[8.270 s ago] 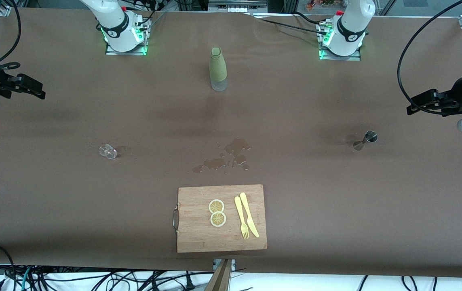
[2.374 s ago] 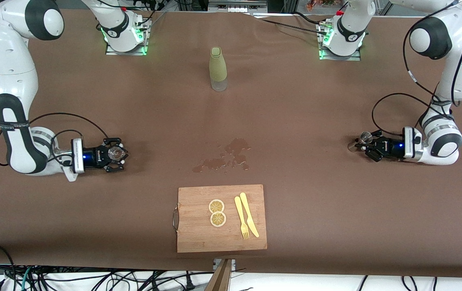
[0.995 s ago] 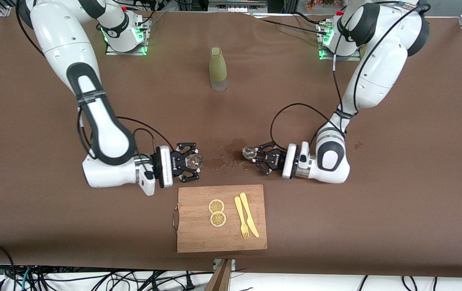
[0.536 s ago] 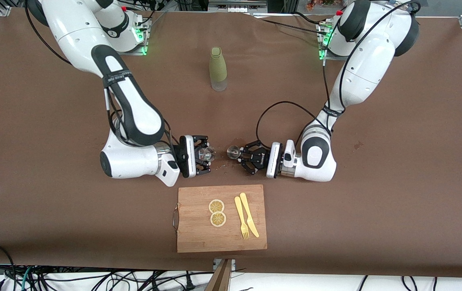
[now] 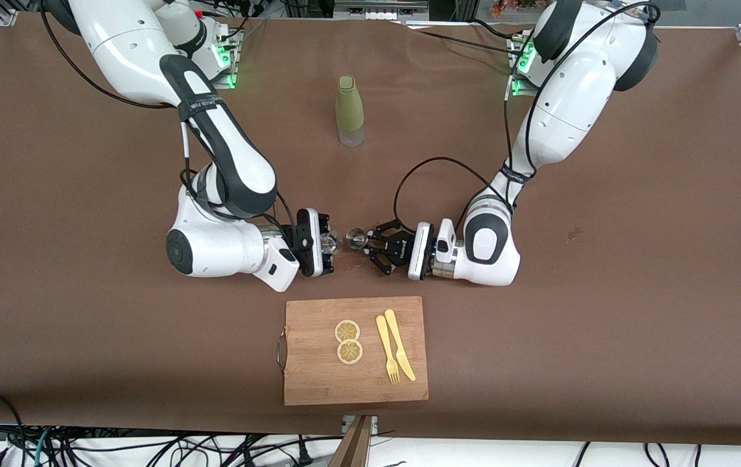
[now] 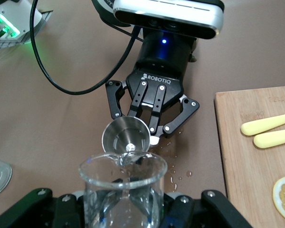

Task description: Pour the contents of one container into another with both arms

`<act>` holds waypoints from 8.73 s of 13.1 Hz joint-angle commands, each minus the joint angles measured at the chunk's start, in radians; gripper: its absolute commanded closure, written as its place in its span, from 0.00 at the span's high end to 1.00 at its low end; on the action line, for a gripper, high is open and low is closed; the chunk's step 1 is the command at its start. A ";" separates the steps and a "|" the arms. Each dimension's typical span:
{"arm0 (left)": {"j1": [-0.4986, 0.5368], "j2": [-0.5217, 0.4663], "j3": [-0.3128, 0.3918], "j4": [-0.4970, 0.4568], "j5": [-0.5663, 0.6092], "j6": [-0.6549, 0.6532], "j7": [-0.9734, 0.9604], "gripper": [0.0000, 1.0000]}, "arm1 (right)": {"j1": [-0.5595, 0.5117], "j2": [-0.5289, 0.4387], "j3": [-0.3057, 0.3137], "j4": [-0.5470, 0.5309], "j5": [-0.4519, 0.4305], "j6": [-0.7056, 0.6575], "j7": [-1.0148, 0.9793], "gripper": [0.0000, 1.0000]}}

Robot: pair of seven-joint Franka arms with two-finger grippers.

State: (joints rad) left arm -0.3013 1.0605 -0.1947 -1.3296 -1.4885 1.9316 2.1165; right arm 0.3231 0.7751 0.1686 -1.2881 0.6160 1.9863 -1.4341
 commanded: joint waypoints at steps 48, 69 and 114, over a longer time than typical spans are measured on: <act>0.261 0.010 0.205 0.018 0.088 -0.469 0.183 0.00 | -0.379 -0.036 -0.008 -0.112 0.281 -0.305 -0.429 0.00; 0.689 0.027 0.345 -0.068 0.554 -0.813 0.695 0.00 | -0.725 0.311 -0.012 -0.165 0.406 -0.403 -1.068 1.00; 0.274 -0.849 0.325 0.043 1.403 -0.494 -2.026 1.00 | -0.337 -0.792 -0.264 -0.448 -0.653 -0.334 1.376 1.00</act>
State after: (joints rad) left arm -0.0201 0.2539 0.1469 -1.2349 -0.1148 1.4535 0.1612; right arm -0.0242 0.0012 -0.0835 -1.7153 -0.0248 1.6363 -0.0790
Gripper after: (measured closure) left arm 0.000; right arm 0.000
